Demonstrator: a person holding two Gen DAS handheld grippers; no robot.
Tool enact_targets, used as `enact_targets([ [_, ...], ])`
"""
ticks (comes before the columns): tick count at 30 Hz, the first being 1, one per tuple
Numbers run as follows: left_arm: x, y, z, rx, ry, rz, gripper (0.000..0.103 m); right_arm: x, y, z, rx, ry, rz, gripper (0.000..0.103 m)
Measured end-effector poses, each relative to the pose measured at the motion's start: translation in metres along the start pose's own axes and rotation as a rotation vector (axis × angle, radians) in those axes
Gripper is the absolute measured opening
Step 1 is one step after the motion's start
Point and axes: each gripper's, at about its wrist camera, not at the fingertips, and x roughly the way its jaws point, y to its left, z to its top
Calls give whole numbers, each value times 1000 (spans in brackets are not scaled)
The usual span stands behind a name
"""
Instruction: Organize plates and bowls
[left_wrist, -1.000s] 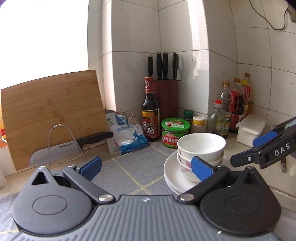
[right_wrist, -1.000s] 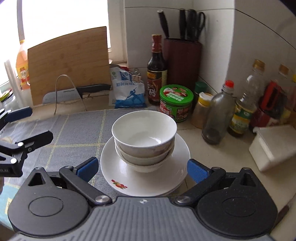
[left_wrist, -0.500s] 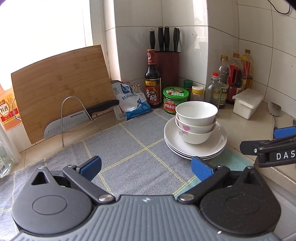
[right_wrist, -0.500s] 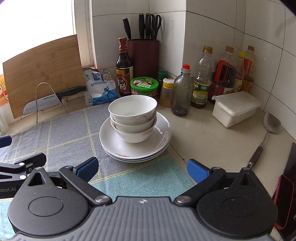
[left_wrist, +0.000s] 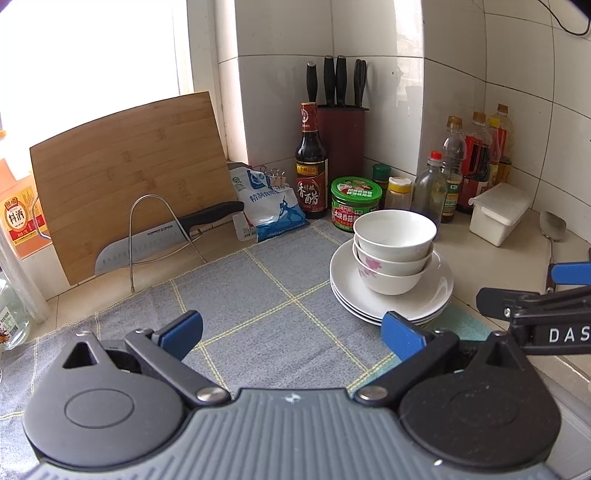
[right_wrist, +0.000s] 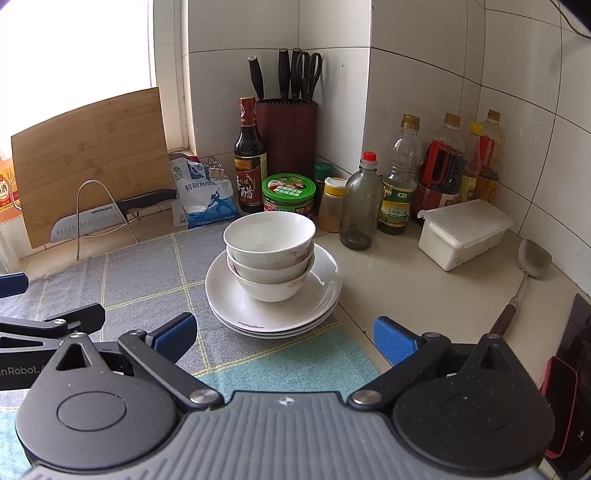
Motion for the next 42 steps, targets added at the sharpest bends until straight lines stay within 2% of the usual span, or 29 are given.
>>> enact_targets([
  [42, -4, -1, 5, -25, 0, 5, 102, 0, -4, 5, -11, -19, 10, 103],
])
